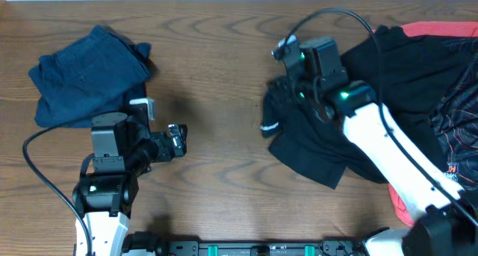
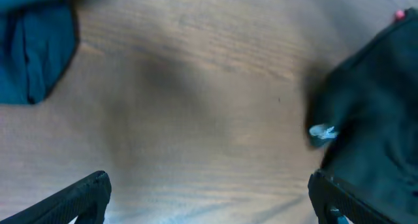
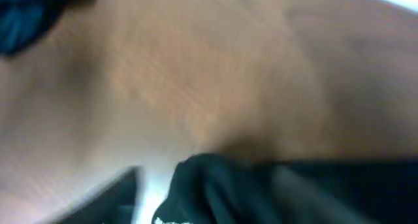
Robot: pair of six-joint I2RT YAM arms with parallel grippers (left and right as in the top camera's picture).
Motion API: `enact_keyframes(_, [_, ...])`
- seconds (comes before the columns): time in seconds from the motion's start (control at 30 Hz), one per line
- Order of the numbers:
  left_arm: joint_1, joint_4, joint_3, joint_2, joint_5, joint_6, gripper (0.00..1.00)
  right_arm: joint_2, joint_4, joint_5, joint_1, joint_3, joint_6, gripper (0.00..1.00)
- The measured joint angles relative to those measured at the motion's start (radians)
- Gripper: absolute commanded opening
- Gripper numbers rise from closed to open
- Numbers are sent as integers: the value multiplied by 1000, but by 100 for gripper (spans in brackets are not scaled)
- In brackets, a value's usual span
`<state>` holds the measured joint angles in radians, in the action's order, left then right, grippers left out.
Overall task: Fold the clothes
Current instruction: 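Pull the black shirt out of the pile toward the table center with right gripper, then grasp the black shirt edge with the left gripper and drag it leftward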
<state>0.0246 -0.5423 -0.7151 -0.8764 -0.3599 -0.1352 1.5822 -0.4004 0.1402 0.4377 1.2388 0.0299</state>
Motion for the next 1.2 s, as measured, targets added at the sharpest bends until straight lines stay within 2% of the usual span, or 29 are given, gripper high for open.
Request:
enact_keyframes(0.1, [0,37,0,0,-2,0,98,8,76,-28,-5,0,-16,99])
enact_keyframes(0.2, [0,61,0,-7,-31,0,98,-10,65,-64,-35,0,-58,99])
enact_keyframes(0.4, [-16,165,-2,-102,-127,-28,98,-100,-234,-121,-227,2,-174,99])
enact_keyframes(0.53, [-89,326,-3,-232,-153,-96,98,-135,-414,-148,-389,2,-235,100])
enact_keyframes(0.77, [-275,629,-8,-491,-167,-240,98,-136,-535,-159,-573,2,-266,99])
enact_keyframes(0.93, [-389,735,-8,-669,-171,-287,99,-136,-561,-161,-629,2,-268,99])
enact_keyframes(1.2, [-507,888,-8,-869,-164,-310,98,-136,-568,-159,-631,2,-268,99])
